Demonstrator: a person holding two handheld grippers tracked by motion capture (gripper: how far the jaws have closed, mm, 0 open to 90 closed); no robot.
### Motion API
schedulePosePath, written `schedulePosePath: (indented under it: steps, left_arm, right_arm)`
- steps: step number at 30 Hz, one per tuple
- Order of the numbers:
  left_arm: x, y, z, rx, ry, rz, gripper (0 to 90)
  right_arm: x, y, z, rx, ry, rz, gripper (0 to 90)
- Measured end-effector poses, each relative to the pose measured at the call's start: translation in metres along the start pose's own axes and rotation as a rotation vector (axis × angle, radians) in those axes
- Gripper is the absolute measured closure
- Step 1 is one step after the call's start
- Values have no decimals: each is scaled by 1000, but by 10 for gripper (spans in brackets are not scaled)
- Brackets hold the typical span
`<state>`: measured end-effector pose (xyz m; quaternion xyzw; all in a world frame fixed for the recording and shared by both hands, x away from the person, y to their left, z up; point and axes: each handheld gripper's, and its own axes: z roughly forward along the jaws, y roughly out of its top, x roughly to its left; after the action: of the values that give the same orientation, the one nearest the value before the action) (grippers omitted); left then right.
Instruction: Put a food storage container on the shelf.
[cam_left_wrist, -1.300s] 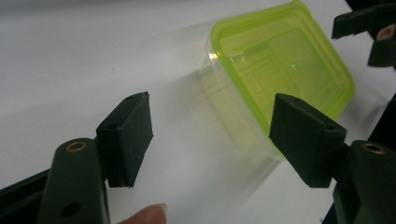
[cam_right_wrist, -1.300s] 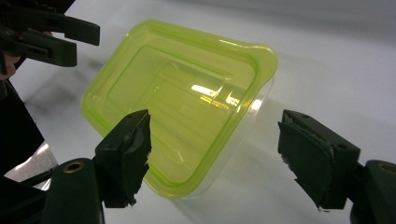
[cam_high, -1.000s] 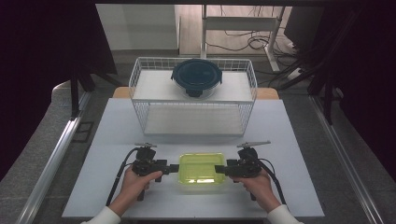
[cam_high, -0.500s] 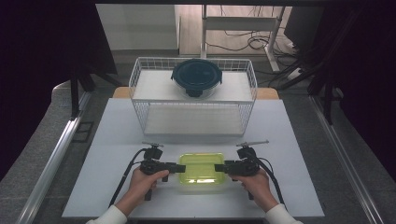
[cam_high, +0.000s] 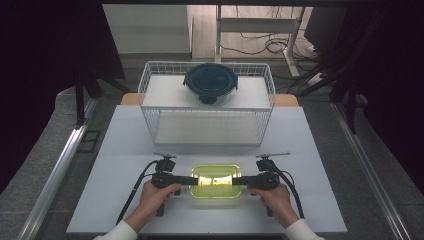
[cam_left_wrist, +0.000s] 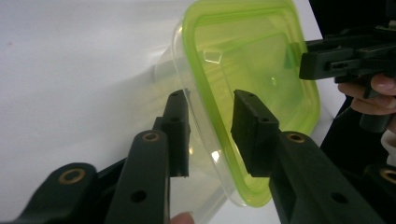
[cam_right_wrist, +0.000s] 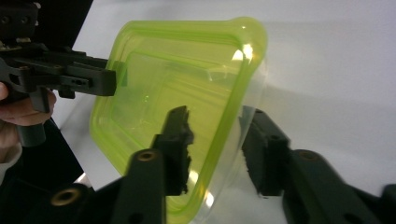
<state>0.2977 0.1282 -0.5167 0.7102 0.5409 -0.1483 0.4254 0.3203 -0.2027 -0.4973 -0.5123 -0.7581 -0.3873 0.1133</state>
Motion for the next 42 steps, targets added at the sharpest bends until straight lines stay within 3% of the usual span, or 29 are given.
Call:
schedulePosePath:
  steps: [3,6,8,21,42]
  left_arm:
    - [-3,-1,-2,-14,9,4,720]
    - [-5,-1,-6,-33,-17,-5,768]
    - [-7,-2,-7,-34,-3,20,774]
    - [-17,0,-20,-74,-8,82,796]
    - [-34,5,-51,-139,-11,146,797]
  right_arm:
    - [3,-1,-3,-14,-4,-9,728]
    - [4,-1,-8,-38,-3,-2,767]
    - [5,-1,-11,-51,-6,-12,775]
    - [20,0,-22,-95,-24,-111,784]
    - [45,6,-37,-167,-13,-218,783]
